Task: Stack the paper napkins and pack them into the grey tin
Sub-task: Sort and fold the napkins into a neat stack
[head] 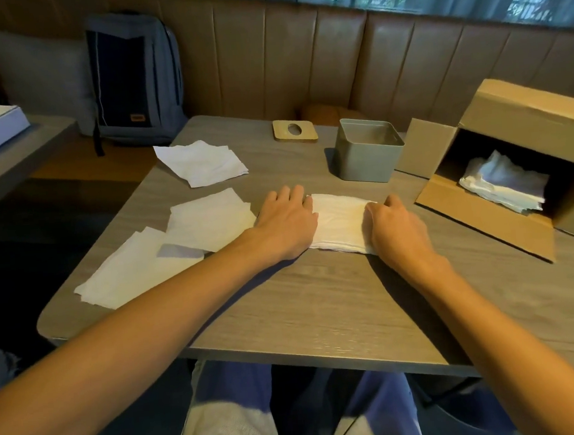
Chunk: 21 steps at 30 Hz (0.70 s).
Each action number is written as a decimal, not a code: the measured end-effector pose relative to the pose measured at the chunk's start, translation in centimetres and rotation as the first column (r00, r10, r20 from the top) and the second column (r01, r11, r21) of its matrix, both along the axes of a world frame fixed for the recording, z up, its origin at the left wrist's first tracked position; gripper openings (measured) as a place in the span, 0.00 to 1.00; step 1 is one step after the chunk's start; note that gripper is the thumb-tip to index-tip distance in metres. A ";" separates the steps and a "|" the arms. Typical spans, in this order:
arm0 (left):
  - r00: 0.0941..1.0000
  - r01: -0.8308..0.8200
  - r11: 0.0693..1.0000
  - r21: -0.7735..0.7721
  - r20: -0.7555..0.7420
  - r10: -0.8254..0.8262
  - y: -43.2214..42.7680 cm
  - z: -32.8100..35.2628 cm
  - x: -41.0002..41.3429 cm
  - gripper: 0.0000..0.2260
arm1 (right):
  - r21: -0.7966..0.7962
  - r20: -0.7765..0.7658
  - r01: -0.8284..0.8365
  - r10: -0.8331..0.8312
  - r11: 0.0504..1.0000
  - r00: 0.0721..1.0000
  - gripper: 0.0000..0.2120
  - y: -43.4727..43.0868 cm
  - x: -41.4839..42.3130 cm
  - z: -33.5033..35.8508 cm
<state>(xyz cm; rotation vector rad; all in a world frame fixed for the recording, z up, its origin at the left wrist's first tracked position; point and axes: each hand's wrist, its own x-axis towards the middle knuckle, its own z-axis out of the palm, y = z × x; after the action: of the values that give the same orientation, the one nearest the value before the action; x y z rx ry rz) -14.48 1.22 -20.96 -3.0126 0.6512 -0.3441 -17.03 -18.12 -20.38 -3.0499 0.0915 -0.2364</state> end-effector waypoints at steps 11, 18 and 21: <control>0.979 -0.065 0.944 -0.323 -0.205 -0.003 5.1 3.6 0.9 0.17 | -0.126 0.046 -0.081 0.088 0.989 0.995 0.18 2.4 0.3 3.7; 0.899 -0.273 0.922 -0.273 -0.413 0.144 14.5 4.9 0.6 0.13 | 0.118 -0.140 -0.478 0.492 0.870 0.860 0.18 11.9 1.6 5.4; 0.888 -0.297 0.923 -0.246 -0.427 0.172 17.1 4.3 -0.1 0.13 | 0.229 -0.173 -0.463 0.504 0.856 0.846 0.20 15.3 2.1 4.6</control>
<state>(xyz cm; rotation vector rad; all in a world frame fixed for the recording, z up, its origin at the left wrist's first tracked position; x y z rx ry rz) -14.60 18.36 -16.64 -3.4467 0.2443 0.2133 -14.88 -2.80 -15.81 -2.7828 -0.6104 0.1523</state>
